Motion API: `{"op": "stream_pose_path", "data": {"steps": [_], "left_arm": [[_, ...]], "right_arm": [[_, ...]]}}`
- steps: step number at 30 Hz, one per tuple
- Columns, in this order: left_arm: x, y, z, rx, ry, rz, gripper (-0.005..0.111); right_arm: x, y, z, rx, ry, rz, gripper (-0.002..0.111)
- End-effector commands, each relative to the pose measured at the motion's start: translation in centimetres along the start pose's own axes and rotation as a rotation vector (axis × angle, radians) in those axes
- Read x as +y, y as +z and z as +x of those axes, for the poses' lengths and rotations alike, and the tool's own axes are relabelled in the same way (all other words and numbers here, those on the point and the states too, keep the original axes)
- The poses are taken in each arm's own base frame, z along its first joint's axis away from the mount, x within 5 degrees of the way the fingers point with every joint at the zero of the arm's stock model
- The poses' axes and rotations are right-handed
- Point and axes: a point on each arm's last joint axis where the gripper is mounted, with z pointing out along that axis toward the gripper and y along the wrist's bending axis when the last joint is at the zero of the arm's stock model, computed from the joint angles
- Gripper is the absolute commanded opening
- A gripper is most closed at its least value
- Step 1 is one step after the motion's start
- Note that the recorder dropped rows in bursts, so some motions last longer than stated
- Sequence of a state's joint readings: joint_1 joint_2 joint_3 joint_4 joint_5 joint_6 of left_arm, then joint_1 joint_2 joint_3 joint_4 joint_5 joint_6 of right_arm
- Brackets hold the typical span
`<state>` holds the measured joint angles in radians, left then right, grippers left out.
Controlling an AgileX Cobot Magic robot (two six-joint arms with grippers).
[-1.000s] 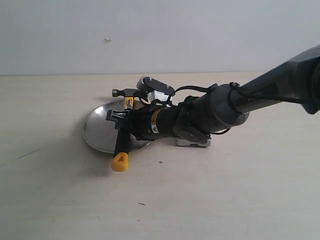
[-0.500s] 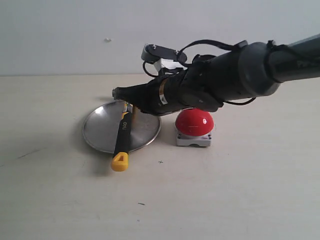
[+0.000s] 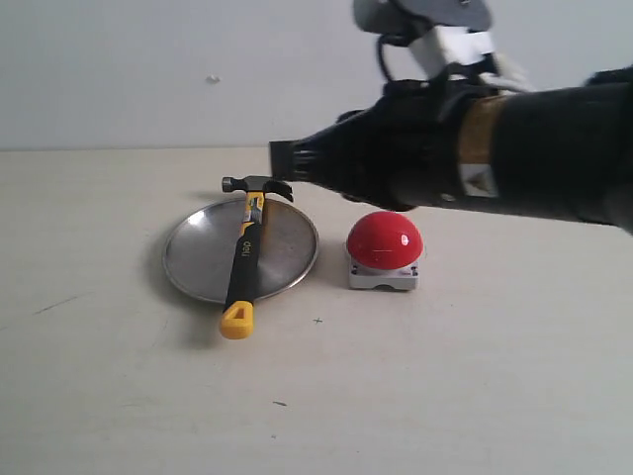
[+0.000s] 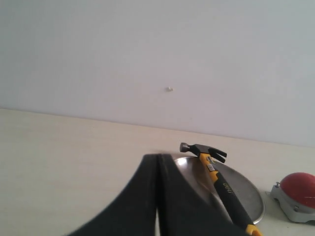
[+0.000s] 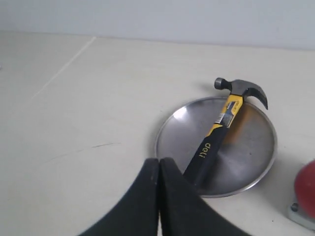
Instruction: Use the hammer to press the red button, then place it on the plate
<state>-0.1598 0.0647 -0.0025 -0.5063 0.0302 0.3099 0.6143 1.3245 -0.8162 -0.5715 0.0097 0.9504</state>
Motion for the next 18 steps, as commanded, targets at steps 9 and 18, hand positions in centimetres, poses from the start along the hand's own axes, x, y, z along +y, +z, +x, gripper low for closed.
{"op": "stream_pose_path", "data": {"steps": [9, 18], "left_arm": [[0.0, 0.0, 0.0, -0.004, 0.0, -0.002, 0.0], [0.0, 0.0, 0.0, -0.004, 0.0, -0.002, 0.0]], "right_arm": [[-3.7, -13.5, 4.8, -0.074, -0.041, 0.163, 0.0], [-4.1, -17.9, 4.5, -0.213, -0.01, 0.156, 0.0]]}}
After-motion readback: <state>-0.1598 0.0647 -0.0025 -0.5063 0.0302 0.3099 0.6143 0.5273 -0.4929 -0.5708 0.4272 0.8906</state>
